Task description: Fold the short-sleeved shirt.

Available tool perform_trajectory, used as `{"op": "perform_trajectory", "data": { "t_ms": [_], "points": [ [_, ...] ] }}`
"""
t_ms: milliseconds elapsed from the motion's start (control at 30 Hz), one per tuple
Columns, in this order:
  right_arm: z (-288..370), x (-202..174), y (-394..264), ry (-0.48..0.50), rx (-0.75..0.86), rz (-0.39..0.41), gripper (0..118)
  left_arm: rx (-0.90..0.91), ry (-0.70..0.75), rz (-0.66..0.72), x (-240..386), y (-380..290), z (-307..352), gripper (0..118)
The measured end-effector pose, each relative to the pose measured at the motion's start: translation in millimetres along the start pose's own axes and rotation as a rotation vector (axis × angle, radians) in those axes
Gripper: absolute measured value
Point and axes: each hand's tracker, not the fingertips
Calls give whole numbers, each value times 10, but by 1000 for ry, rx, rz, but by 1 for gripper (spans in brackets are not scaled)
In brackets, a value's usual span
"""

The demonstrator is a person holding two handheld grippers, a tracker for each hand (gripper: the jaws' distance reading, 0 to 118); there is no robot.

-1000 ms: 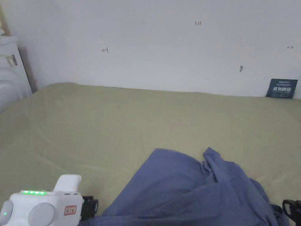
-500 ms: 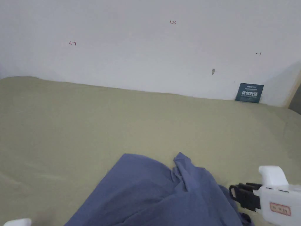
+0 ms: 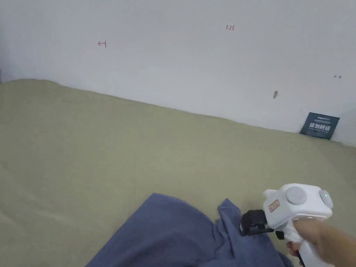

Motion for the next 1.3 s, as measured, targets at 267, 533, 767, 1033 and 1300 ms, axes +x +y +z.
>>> {"op": "perform_trajectory", "data": {
  "t_ms": [267,533,767,1033,1300],
  "points": [
    [798,-350,-477,13,186,-30,1,43,-29,34,-99,125,127,3],
    [2085,-94,-551,155,514,-47,1,235,-98,-12,161,654,766,3],
    [3154,-9,-697,57,751,-63,1,398,-115,-108,563,1522,1350,3],
    [3821,248,-500,13,900,-98,1,534,-32,-253,1246,2487,1854,3],
    [4155,230,-108,-67,995,-41,1,656,59,-361,1760,3118,2028,3]
  ]
}}
